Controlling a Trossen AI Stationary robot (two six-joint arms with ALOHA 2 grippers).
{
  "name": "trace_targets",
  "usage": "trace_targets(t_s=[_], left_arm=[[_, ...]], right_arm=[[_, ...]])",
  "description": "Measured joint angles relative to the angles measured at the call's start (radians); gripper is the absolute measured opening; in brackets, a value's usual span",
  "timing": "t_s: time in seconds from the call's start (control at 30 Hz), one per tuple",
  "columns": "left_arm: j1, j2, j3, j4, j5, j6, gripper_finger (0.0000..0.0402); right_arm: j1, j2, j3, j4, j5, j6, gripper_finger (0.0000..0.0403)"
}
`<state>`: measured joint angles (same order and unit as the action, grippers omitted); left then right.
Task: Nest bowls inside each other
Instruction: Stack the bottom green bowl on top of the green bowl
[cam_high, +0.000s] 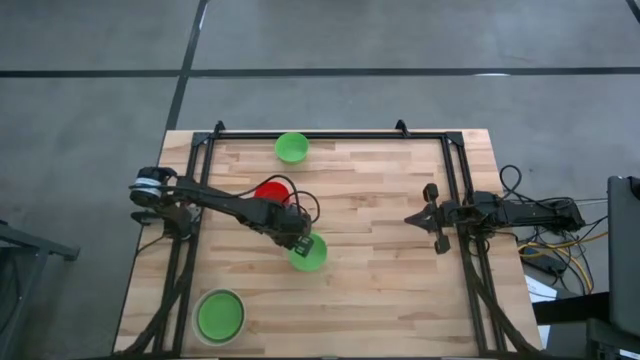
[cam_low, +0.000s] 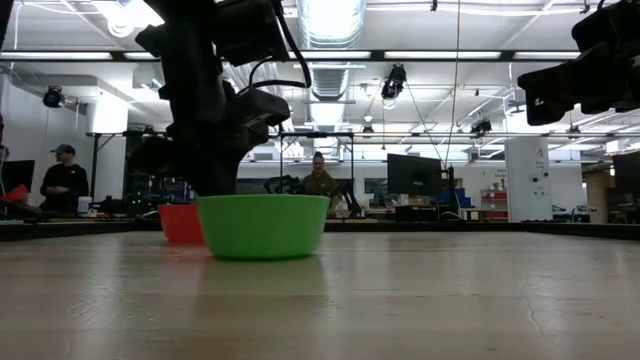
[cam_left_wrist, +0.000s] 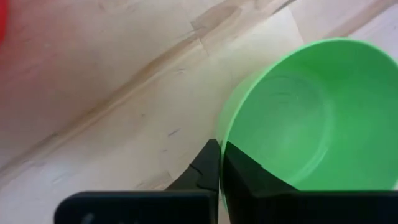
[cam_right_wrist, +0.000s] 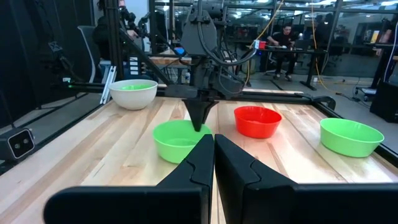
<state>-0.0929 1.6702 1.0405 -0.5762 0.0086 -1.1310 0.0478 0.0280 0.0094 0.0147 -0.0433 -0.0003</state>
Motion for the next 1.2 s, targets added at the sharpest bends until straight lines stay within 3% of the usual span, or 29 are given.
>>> trace_targets(t_s=[0.43,0.9,1.2], left_arm=[[0.000,-0.105,0.005,-0.049,-0.018,0.055,0.0007],[-0.005,-0.375,0.005,-0.211,-0.108,0.000,0.0005],[-0.096,-0.495,0.004,-0.317,-0.173,0.000,0.0005]], right_arm=[[0.000,0.000,0.000,0.000,0.000,0.000,0.0009],[0.000,0.000,0.000,0.000,0.000,0.000,0.0009],[0.000,0.000,0.000,0.000,0.000,0.000,0.0009]])
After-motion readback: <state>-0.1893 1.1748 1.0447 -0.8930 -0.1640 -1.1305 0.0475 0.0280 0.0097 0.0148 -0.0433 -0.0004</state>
